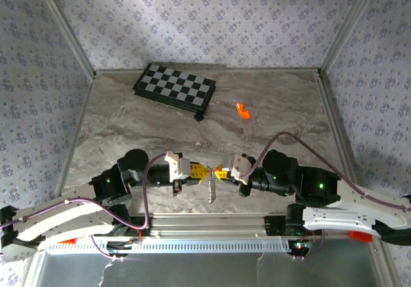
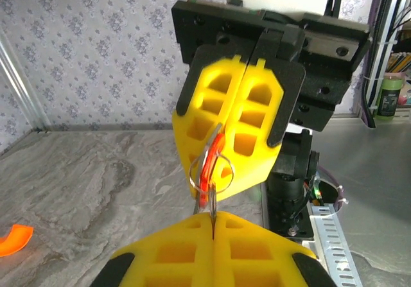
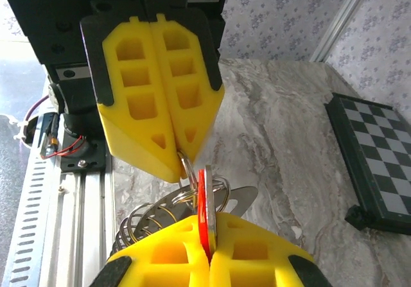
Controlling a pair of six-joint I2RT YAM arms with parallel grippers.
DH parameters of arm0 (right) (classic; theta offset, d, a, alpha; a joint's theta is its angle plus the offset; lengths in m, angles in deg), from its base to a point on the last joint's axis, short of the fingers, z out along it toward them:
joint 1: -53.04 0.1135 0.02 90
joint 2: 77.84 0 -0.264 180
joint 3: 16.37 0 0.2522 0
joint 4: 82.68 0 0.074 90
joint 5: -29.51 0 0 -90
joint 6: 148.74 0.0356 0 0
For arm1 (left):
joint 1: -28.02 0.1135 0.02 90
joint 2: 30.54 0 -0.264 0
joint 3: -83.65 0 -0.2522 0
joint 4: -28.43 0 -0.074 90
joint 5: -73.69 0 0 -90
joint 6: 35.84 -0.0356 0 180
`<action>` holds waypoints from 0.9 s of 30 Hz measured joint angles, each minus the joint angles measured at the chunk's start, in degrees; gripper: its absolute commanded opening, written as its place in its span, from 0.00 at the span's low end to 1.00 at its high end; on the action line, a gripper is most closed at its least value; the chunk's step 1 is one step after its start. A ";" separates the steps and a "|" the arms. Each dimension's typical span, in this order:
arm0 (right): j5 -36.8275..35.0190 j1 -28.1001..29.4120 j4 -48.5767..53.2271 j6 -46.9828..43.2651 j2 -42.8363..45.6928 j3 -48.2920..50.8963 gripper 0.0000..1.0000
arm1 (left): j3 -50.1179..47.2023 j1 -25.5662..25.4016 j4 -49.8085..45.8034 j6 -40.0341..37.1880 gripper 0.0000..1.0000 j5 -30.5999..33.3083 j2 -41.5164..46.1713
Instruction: Put the keys on the keyring
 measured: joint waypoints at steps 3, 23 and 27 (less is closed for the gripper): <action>-1.95 0.17 1.88 -0.61 -0.57 -1.51 0.00 | -0.09 0.00 0.11 0.00 0.00 0.63 0.04; -7.41 -10.16 17.38 -2.08 -15.85 -13.92 0.00 | -6.16 0.00 -0.11 2.16 0.49 12.48 4.55; -7.02 -14.03 19.78 -1.36 -18.03 -15.91 0.00 | -8.26 0.00 -0.33 3.76 0.60 16.11 8.00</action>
